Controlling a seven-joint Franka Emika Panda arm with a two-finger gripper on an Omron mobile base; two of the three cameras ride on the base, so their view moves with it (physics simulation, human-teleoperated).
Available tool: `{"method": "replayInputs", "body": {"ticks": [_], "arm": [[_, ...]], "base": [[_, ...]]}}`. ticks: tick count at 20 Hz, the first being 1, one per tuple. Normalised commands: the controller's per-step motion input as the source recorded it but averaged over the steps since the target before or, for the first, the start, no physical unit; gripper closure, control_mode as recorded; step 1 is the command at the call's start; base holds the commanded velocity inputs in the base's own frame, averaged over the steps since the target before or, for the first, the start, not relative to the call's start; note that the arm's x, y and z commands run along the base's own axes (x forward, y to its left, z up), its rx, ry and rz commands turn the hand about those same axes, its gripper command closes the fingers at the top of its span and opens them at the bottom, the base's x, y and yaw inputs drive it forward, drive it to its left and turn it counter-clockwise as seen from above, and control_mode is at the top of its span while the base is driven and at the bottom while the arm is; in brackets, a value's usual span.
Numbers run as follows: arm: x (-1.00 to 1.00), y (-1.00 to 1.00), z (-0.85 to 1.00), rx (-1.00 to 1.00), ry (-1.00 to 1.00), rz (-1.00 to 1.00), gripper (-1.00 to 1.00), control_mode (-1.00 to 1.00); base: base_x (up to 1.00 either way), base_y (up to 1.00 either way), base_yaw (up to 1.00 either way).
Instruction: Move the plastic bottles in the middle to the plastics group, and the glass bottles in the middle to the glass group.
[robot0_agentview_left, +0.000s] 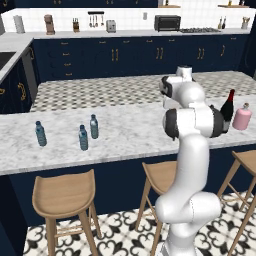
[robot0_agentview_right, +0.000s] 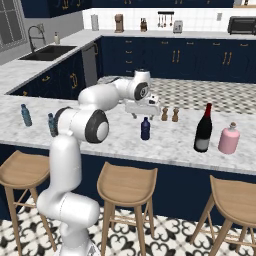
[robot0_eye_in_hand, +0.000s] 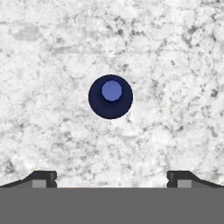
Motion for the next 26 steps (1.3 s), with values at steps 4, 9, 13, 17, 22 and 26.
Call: {"method": "replayInputs", "body": {"ticks": [4, 9, 13, 17, 22, 26], "arm": [[0.29, -0.03, -0.04, -0.04, 0.01, 0.0, -1.0, -1.0], [0.09, 0.04, -0.04, 0.0, -0.02, 0.06, -1.0, -1.0], [0.19, 0.0, -0.26, 0.01, -0.1, 0.1, -1.0, -1.0], [0.21, -0.01, -0.2, 0.0, -0.06, 0.05, -1.0, -1.0], [0.15, 0.0, -0.05, 0.0, 0.0, 0.02, -1.0, -1.0], [0.0, 0.0, -0.08, 0.0, 0.0, 0.0, -1.0, -1.0]], "base": [[0.0, 0.0, 0.0], [0.0, 0.0, 0.0], [0.0, 0.0, 0.0], [0.0, 0.0, 0.0], [0.0, 0.0, 0.0], [0.0, 0.0, 0.0]]}}
